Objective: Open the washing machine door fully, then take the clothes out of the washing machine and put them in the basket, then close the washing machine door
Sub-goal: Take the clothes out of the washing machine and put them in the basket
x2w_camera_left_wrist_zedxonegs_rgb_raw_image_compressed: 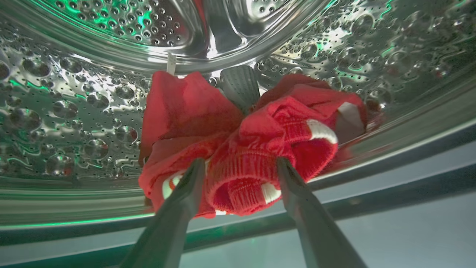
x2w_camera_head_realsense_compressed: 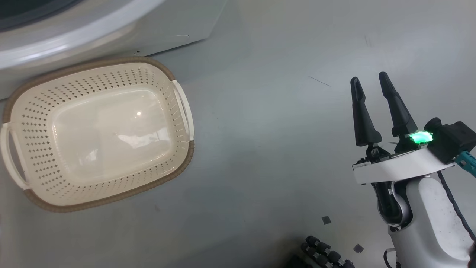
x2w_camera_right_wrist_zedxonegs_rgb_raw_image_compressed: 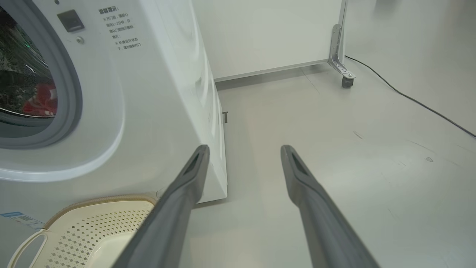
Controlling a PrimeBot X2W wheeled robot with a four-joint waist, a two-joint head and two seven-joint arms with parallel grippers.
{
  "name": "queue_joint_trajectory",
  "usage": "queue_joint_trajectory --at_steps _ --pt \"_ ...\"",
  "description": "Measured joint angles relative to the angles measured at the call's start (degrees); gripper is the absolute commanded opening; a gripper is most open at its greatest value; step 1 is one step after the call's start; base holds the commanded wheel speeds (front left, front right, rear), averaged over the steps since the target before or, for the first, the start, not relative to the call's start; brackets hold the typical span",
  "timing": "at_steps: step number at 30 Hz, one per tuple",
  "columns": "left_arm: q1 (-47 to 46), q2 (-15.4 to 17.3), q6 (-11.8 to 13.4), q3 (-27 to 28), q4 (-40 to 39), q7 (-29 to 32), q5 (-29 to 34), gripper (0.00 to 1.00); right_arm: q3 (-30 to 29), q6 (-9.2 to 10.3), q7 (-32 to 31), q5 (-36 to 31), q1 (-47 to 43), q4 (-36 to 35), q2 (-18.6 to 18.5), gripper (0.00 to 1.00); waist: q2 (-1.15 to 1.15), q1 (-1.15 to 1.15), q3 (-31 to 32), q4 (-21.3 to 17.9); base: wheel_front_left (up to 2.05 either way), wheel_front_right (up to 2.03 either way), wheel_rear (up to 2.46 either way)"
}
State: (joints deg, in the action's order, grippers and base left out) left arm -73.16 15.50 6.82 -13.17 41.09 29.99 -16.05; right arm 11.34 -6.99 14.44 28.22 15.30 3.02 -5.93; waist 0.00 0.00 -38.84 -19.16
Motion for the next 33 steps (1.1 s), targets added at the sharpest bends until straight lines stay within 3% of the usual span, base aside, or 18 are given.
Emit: queue_joint_trajectory --at_steps 7,8,9,10,11,21,33 --pt "-0.85 0.03 0.01 0.96 2.37 1.79 1.45 1.0 -0.03 0.0 0.01 0.26 1.08 0.58 0.12 1.0 0.0 0.0 -1.5 -1.27 0.0 0.0 0.0" --pt "-0.85 -0.04 0.01 1.19 2.61 1.8 1.49 0.65 -0.04 0.0 0.01 0.37 1.14 0.7 0.12 1.0 0.0 0.0 -1.6 -1.37 0.0 0.0 0.0" --pt "-0.92 -0.22 0.01 1.27 2.65 2.16 1.53 0.4 -0.14 0.0 0.0 0.43 1.16 0.73 0.11 1.0 0.0 0.0 -1.7 -1.42 0.0 0.0 0.0" --pt "-1.17 -0.43 0.01 1.34 2.66 2.36 1.55 0.03 -0.27 0.0 0.01 0.43 1.2 0.75 0.08 1.0 0.0 0.0 -1.84 -1.42 0.0 0.0 0.0" --pt "-1.38 -0.54 0.01 1.44 2.68 2.27 1.64 0.0 -0.22 0.0 0.01 0.44 1.32 0.83 0.08 1.0 0.0 0.0 -1.96 -1.42 0.0 0.0 0.0" --pt "-2.16 -0.92 0.01 1.77 3.16 2.11 2.72 0.0 -0.23 0.0 0.01 0.44 2.64 1.07 -0.1 1.0 0.0 0.0 -2.42 -1.03 0.0 0.0 0.0" --pt "-1.97 -3.1 -0.09 0.02 1.9 -3.63 3.1 0.0 -1.99 0.0 0.01 0.4 3.01 1.12 -1.46 1.0 0.0 0.0 -1.85 1.24 0.0 0.0 0.0"
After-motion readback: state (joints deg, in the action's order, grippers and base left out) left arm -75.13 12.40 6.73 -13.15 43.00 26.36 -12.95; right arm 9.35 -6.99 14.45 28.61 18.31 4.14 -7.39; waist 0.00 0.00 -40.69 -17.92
